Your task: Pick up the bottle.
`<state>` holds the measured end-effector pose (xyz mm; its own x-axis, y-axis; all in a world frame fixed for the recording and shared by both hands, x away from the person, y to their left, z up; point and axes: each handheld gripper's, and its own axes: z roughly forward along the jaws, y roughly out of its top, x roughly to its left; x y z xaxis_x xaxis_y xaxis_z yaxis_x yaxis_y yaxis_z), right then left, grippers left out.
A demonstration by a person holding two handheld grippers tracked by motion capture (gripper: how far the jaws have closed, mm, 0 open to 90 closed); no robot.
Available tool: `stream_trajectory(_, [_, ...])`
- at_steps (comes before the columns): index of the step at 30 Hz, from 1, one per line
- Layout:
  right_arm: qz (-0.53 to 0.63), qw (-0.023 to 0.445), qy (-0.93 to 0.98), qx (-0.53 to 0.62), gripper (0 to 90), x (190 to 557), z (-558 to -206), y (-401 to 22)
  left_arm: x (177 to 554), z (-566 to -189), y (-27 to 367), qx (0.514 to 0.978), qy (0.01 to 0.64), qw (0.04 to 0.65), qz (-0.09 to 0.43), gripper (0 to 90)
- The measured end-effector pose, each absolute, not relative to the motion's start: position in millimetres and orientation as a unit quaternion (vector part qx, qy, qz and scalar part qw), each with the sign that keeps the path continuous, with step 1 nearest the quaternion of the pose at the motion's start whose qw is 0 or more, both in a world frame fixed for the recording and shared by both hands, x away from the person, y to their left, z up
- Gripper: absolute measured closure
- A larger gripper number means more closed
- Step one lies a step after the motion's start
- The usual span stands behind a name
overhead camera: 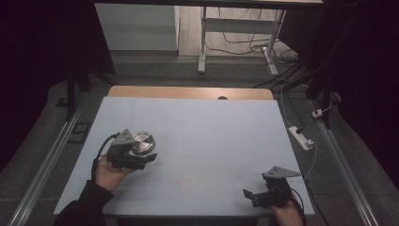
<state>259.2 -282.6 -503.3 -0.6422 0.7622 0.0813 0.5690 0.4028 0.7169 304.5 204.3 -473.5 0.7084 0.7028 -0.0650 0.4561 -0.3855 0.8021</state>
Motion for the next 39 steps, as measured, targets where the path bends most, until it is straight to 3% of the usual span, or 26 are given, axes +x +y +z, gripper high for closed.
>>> stream_trajectory(39, [0.369,0.133,0.832,0.393,0.0,258.1,-503.2,-281.6,327.2,-462.4,106.7,0.855,0.257,0.440,0.096,14.5])
